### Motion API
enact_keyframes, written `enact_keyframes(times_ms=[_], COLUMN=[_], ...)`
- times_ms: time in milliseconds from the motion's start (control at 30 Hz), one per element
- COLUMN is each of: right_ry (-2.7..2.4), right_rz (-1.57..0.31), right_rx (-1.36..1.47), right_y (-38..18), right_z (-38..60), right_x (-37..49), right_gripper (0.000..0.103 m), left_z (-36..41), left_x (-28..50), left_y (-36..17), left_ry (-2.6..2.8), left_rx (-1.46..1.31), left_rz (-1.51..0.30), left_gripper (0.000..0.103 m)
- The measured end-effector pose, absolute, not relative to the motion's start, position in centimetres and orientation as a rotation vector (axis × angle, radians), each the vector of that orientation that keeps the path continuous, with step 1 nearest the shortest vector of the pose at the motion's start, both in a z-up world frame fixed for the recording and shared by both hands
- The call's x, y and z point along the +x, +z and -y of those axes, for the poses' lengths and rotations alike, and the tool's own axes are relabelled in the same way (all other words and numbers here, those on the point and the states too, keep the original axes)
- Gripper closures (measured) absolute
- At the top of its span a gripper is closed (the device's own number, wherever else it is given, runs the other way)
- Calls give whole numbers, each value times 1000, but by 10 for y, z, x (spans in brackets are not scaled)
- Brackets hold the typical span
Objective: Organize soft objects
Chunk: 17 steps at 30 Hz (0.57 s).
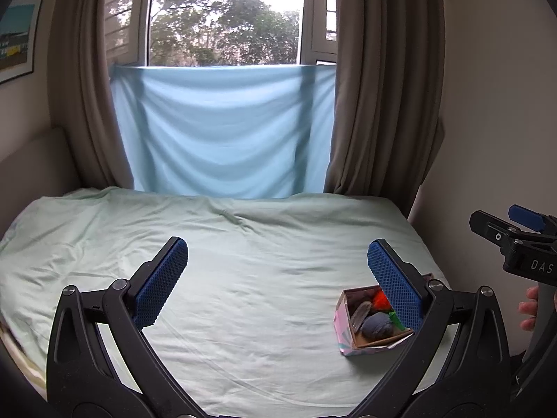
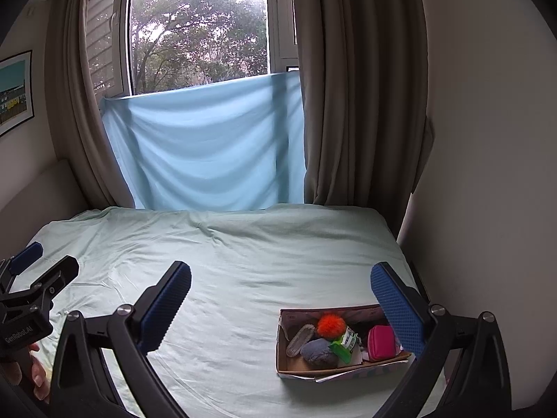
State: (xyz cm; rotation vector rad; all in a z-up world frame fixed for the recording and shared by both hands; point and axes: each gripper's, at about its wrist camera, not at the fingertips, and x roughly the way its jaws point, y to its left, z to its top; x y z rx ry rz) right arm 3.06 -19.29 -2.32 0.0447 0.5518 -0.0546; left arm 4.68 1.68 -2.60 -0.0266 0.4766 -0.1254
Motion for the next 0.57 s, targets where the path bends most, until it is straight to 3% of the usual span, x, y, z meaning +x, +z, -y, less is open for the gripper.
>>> enact_keyframes(times_ms=[567], right_ry=[-71], right_rz=[-623], right_rx=[49], right_y=[-38], right_z=[197], right_x=[67], right_gripper=[0], left_z=[-17], left_x=[73], left_y=[-40], left_ry=[-93], left_rx=[-8], left_rz=[-465], left_gripper=[0])
